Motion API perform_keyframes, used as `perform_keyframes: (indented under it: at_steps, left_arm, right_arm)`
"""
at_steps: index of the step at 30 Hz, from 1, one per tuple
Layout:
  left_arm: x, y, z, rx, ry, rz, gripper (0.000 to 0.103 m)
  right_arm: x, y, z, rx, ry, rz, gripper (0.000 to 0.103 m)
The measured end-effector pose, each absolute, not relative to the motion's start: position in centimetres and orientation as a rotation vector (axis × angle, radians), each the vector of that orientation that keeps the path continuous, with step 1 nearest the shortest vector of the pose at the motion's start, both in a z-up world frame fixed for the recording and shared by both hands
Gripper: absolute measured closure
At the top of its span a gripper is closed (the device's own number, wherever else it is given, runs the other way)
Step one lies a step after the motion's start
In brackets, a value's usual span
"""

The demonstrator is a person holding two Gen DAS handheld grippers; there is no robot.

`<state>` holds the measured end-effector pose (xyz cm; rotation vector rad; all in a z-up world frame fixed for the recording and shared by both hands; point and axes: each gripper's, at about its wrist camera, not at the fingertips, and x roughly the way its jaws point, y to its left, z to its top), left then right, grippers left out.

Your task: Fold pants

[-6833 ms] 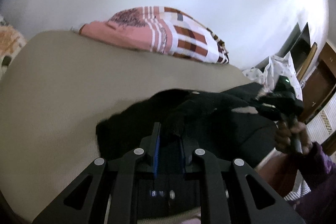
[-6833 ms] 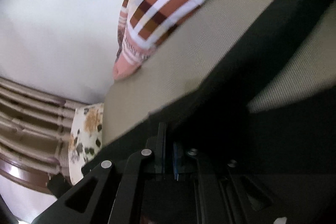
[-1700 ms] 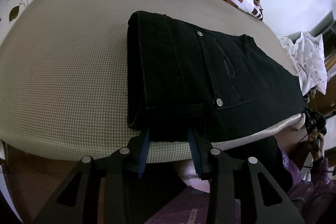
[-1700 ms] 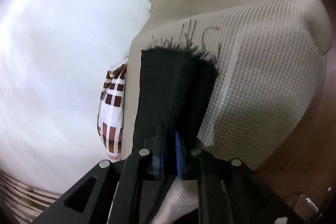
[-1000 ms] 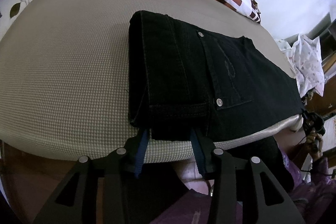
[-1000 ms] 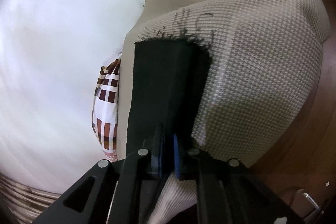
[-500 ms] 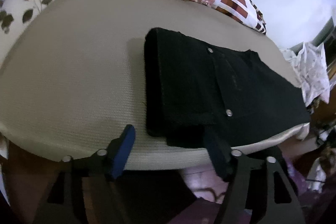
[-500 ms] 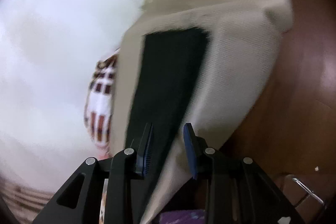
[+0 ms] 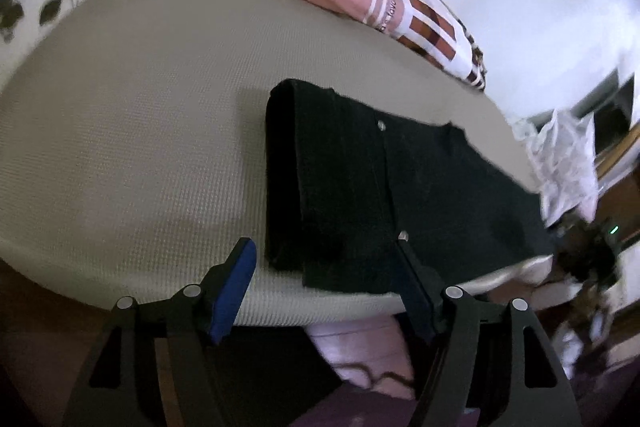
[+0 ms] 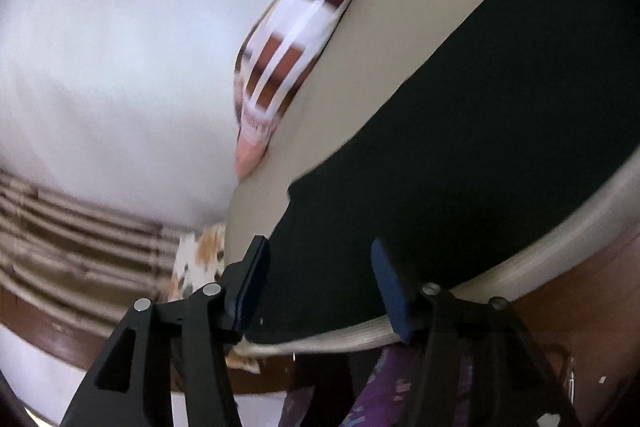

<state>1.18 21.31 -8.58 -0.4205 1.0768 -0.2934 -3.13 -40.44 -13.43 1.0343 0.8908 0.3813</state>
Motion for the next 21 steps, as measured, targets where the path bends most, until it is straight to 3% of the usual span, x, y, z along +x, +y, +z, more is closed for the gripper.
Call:
perform_keyframes:
  at_steps: [4, 6, 11, 13, 14, 21]
  left_arm:
    - [3.8, 21.4, -8.4, -0.458, 1.098, -0.336, 0.038]
    - [5.2, 20.2, -8.7, -0.402, 1.141, -0.361, 0.058]
    - [7.6, 18.7, -11.0, -0.348, 1.227, -0.368, 0.062]
    - [8.0, 18.4, -11.5, -0.329, 1.226, -0.369, 0.071]
    - [8.1, 18.0, -11.6, -0.309, 1.226, -0.378, 0.081]
    - [8.7, 16.8, -9.0, -0.18, 1.111, -0.358, 0.086]
  right_arm:
    - [-2.3, -37.7, -14.8, 1.032, 0.948, 0.425, 0.049]
    - [-2.1, -36.7, -15.4, 1.034, 0.97, 0.435, 0.048]
    - [-1.6, -35.2, -16.3, 1.039, 1.013, 0.452, 0.047]
    - [-1.7, -35.0, -16.4, 1.037, 1.02, 0.455, 0.047]
    - [-1.6, -34.9, -16.4, 1.038, 1.022, 0.455, 0.047]
    - [-1.3, -34.9, -16.4, 1.049, 1.013, 0.454, 0.047]
